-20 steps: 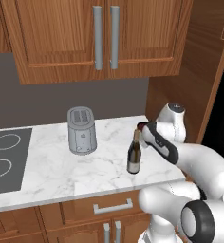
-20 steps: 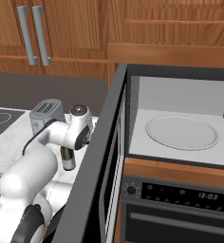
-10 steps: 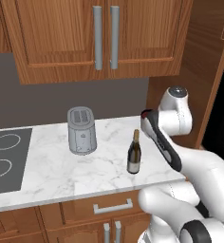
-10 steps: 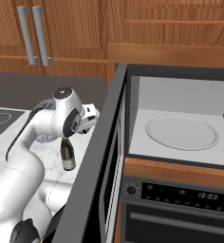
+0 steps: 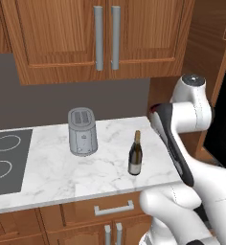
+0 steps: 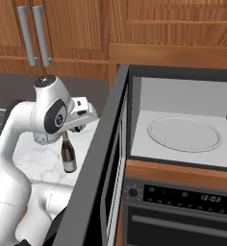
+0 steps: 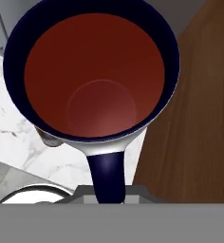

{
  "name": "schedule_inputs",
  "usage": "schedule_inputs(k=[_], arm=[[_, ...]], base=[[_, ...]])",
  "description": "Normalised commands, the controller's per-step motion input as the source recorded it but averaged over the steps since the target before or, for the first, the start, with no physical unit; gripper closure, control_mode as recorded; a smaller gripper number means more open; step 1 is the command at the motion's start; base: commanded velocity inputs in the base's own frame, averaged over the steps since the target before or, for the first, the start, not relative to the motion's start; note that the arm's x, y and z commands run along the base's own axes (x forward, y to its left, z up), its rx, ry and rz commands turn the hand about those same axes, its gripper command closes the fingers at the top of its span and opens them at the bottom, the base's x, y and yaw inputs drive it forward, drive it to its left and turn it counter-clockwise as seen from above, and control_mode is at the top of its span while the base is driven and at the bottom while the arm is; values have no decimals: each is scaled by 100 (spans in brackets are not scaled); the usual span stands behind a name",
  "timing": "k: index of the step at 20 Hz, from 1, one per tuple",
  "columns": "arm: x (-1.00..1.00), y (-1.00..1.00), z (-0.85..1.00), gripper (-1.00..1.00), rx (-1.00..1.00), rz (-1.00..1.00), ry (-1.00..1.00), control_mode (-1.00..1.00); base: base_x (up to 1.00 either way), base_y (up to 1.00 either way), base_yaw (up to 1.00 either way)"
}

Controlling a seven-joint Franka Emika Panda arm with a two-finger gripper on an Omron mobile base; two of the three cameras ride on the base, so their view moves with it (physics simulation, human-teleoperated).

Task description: Place the microwavable item in the microwave. Then, close the microwave door and press the start button.

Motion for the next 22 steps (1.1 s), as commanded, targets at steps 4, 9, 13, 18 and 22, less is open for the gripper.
schedule_inputs(k=[4,9,13,18,22], arm=[[-61,4,32,100,0,-4,0,-100],[-6,24,-1,100,0,0,6,-100],[-10,4,-10,100,0,0,3,-100],[-39,14,-3,100,0,0,0,100],[0,0,0,100,0,0,0,100]], base=[[0,0,0],[0,0,0],[0,0,0],[-17,9,0],[-97,38,-4]])
